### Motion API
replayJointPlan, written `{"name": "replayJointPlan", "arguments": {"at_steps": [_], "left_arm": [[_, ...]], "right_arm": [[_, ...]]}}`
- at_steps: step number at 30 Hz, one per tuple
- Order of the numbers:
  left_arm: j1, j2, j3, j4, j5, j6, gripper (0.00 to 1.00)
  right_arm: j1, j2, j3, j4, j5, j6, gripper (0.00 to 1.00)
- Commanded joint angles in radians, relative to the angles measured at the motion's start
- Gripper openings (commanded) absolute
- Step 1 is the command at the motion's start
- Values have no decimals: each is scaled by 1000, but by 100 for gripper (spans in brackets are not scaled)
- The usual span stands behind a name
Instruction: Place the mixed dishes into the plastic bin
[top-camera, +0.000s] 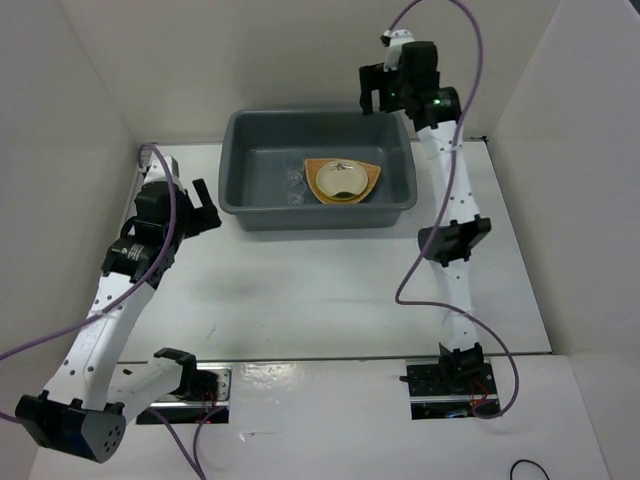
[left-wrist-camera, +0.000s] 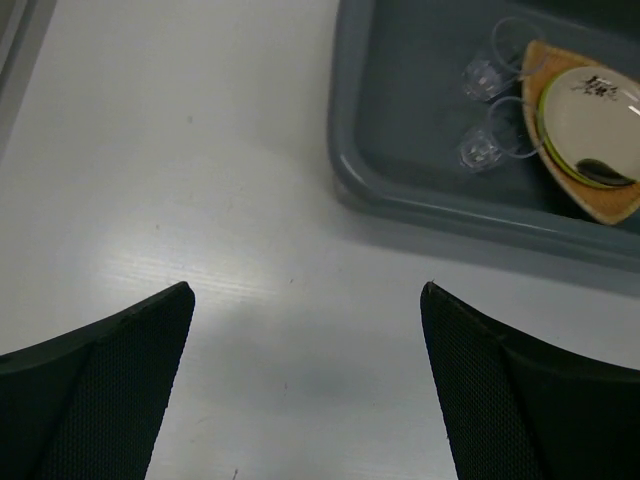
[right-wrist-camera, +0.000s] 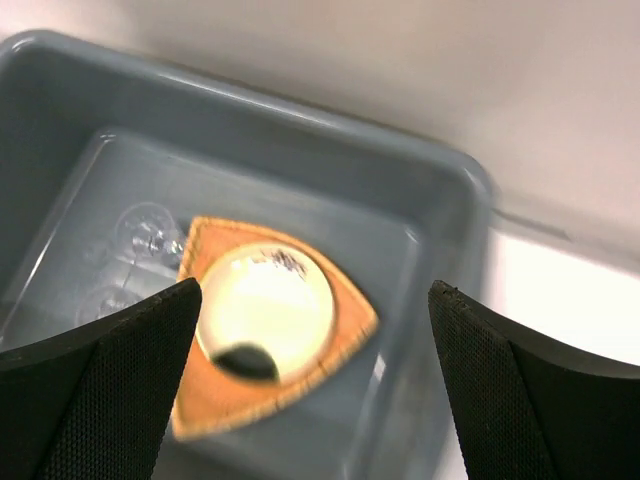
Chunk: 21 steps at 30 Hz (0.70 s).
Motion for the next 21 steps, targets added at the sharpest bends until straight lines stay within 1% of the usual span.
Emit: {"name": "replayJointPlan", "arguments": {"at_steps": [1, 3, 4, 5, 6, 7, 8, 9, 10, 11, 12, 14, 15, 17, 18, 20, 21], "left_arm": [[9, -28, -6, 121, 110, 77, 100], [9, -49, -29, 131, 98, 91, 100], [9, -78, -42, 143, 98, 102, 100], [9, -94, -71, 143, 98, 102, 100], [9, -109, -86, 143, 98, 111, 100], [-2, -137, -101, 143, 109, 111, 100], [-2, -152, -117, 143, 109, 111, 100], [-2, -166, -132, 131, 119, 99, 100], [-2, -180, -157, 109, 119, 87, 100], [-2, -206, -157, 109, 119, 76, 100], [-2, -215, -166, 97, 119, 76, 100], [-14, -236, -166, 97, 119, 76, 100], [-14, -237, -166, 97, 119, 76, 100], [-14, -237, -177, 108, 129, 76, 100], [-29, -237, -186, 117, 129, 76, 100], [-64, -215, -186, 117, 144, 64, 100], [-74, -215, -195, 129, 144, 64, 100]], "right_arm": [[41, -200, -164, -119, -31, 42, 99], [41, -285, -282, -129, -31, 17, 99], [32, -379, -410, -138, -31, -4, 99], [22, -430, -479, -138, -31, -4, 99], [22, -486, -631, -139, -22, -17, 99], [10, -548, -721, -129, -22, -30, 99], [1, -695, -823, -110, -13, -40, 99], [-14, -772, -1043, -96, -13, -50, 99], [-14, -844, -1147, -80, 11, -61, 99], [-31, -980, -1233, -48, 44, -70, 99], [-89, -1033, -1352, -48, 44, -84, 99], [-181, -1104, -1416, -59, -18, -113, 99], [-268, -1155, -1468, -71, -46, -133, 99], [-330, -1196, -1543, -71, -63, -162, 99], [-394, -1240, -1626, -71, -76, -184, 99], [-444, -1285, -1711, -71, -85, -208, 99], [-456, -1310, -1790, -62, -58, -219, 99]]}}
